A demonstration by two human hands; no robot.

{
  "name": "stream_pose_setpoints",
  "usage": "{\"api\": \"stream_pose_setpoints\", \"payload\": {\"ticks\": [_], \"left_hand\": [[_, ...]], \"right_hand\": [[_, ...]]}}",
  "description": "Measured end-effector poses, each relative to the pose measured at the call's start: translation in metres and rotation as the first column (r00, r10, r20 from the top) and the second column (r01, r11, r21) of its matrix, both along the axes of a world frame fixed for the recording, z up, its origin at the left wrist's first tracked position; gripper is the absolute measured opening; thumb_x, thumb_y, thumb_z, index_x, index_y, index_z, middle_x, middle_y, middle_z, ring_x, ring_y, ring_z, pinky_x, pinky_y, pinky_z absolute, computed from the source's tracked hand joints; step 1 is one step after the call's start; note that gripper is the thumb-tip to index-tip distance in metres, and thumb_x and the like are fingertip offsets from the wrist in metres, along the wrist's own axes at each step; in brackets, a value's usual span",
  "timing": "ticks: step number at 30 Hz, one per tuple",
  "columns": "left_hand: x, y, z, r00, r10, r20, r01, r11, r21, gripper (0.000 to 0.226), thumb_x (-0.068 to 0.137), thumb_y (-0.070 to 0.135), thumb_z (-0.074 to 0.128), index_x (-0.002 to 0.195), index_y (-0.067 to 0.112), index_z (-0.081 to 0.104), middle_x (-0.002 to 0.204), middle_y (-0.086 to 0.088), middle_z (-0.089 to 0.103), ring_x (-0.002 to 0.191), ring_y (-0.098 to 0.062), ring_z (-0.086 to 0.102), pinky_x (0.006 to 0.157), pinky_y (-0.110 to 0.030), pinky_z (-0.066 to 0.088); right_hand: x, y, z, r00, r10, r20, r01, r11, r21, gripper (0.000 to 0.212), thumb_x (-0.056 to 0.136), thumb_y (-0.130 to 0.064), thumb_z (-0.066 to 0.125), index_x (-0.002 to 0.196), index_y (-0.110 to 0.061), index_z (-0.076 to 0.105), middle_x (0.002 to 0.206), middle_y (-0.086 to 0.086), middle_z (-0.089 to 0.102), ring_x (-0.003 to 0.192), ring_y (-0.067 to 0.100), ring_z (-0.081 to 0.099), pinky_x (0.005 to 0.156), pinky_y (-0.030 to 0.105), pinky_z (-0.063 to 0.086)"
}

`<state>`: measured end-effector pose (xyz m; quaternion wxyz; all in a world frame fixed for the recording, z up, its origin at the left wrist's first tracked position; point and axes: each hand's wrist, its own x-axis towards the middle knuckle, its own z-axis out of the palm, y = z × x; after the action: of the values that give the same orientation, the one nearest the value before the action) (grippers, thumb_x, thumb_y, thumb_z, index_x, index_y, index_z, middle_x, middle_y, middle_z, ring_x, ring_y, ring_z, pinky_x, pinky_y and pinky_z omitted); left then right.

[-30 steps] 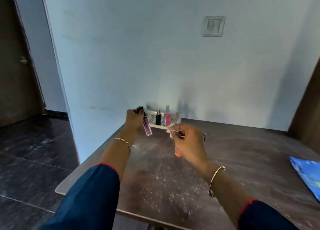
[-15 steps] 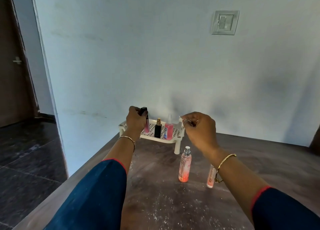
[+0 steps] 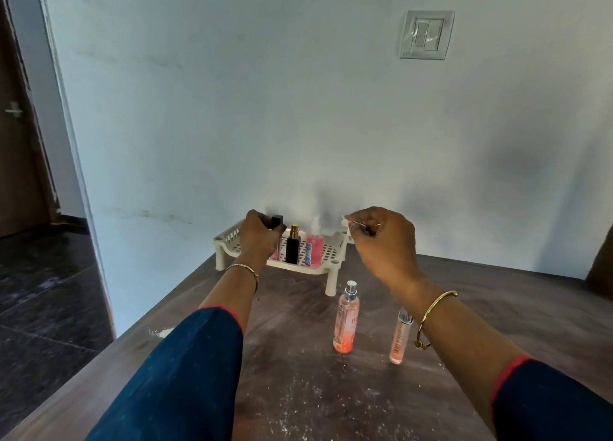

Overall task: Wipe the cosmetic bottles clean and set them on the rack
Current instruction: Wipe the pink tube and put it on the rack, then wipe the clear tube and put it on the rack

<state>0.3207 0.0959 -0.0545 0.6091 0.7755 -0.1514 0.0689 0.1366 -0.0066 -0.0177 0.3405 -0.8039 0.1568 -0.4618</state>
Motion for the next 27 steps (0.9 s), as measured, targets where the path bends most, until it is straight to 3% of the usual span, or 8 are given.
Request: {"api": "stream_pose_setpoints", "payload": {"ticks": [7,10,12,15,17,22,24,27], "left_hand": [[0.001,0.001,-0.004,1.000,0.002,-0.015,-0.002,1.000,0.017,0.043,0.077,0.020,0.076,0.110,0.004,0.053,0.111,-0.011,0.063,0.106,-0.027,0.058,0.088,-0.034,0.045],[0.001,0.005,-0.001,0.999,-0.037,-0.025,0.037,0.999,0.015,0.054,0.075,0.021,0.078,0.117,0.005,0.048,0.118,-0.012,0.062,0.109,-0.026,0.058,0.084,-0.029,0.043],[-0.004,0.010,0.005,1.000,-0.013,-0.009,0.013,1.000,-0.009,0.062,0.075,0.024,0.078,0.123,0.006,0.043,0.124,-0.012,0.058,0.113,-0.027,0.055,0.089,-0.031,0.043],[-0.024,0.016,0.019,0.956,0.197,0.219,-0.215,0.974,0.065,0.058,0.078,0.031,0.072,0.126,0.015,0.044,0.128,-0.008,0.056,0.124,-0.030,0.046,0.105,-0.044,0.036],[-0.048,0.015,0.030,0.897,0.210,0.389,-0.282,0.949,0.138,0.045,0.082,0.032,0.065,0.122,0.022,0.048,0.126,0.000,0.057,0.127,-0.026,0.044,0.110,-0.049,0.026],[-0.113,-0.001,0.049,0.881,-0.106,0.462,-0.032,0.959,0.281,0.018,0.083,0.042,0.058,0.100,0.036,0.059,0.097,0.021,0.064,0.103,-0.008,0.057,0.099,-0.042,0.026],[-0.136,-0.010,0.050,0.854,-0.306,0.421,0.102,0.892,0.440,0.016,0.083,0.049,0.059,0.092,0.038,0.064,0.092,0.022,0.063,0.094,-0.004,0.056,0.091,-0.038,0.024],[-0.162,-0.021,0.049,0.791,-0.536,0.294,0.253,0.725,0.641,0.019,0.080,0.052,0.064,0.093,0.039,0.068,0.095,0.020,0.063,0.098,-0.006,0.054,0.099,-0.041,0.026]], "right_hand": [[-0.003,-0.007,-0.007,1.000,-0.008,-0.015,0.008,1.000,0.019,0.015,0.085,-0.008,0.065,0.091,-0.017,0.075,0.088,-0.007,0.070,0.076,0.005,0.063,0.067,0.008,0.047],[-0.006,-0.008,-0.011,0.999,-0.019,-0.036,0.021,0.999,0.039,0.015,0.085,-0.007,0.064,0.090,-0.017,0.074,0.088,-0.007,0.070,0.077,0.007,0.064,0.060,0.003,0.044],[-0.012,-0.009,-0.011,0.999,-0.023,-0.036,0.025,0.998,0.052,0.016,0.086,-0.006,0.064,0.092,-0.016,0.074,0.091,-0.004,0.071,0.080,0.011,0.065,0.055,0.001,0.043],[-0.027,-0.010,-0.006,0.999,-0.028,-0.028,0.030,0.998,0.047,0.018,0.086,-0.006,0.062,0.091,-0.019,0.074,0.089,-0.004,0.072,0.081,0.011,0.066,0.060,0.001,0.044],[-0.042,-0.010,-0.002,0.998,-0.048,-0.028,0.049,0.998,0.043,0.018,0.086,-0.006,0.062,0.090,-0.019,0.074,0.086,-0.005,0.071,0.079,0.009,0.066,0.065,0.001,0.045],[-0.085,-0.013,0.014,0.996,-0.094,0.007,0.093,0.990,0.106,0.019,0.085,-0.004,0.063,0.089,-0.019,0.073,0.083,-0.005,0.070,0.071,0.003,0.065,0.071,0.014,0.052],[-0.105,-0.014,0.019,0.994,-0.108,0.025,0.104,0.986,0.130,0.018,0.085,-0.004,0.062,0.088,-0.018,0.073,0.080,-0.008,0.068,0.063,-0.005,0.063,0.065,0.010,0.051],[-0.133,-0.019,0.021,0.990,-0.133,0.033,0.127,0.980,0.153,0.018,0.085,-0.002,0.062,0.089,-0.016,0.073,0.076,-0.012,0.065,0.056,-0.014,0.059,0.060,0.004,0.046]]}}
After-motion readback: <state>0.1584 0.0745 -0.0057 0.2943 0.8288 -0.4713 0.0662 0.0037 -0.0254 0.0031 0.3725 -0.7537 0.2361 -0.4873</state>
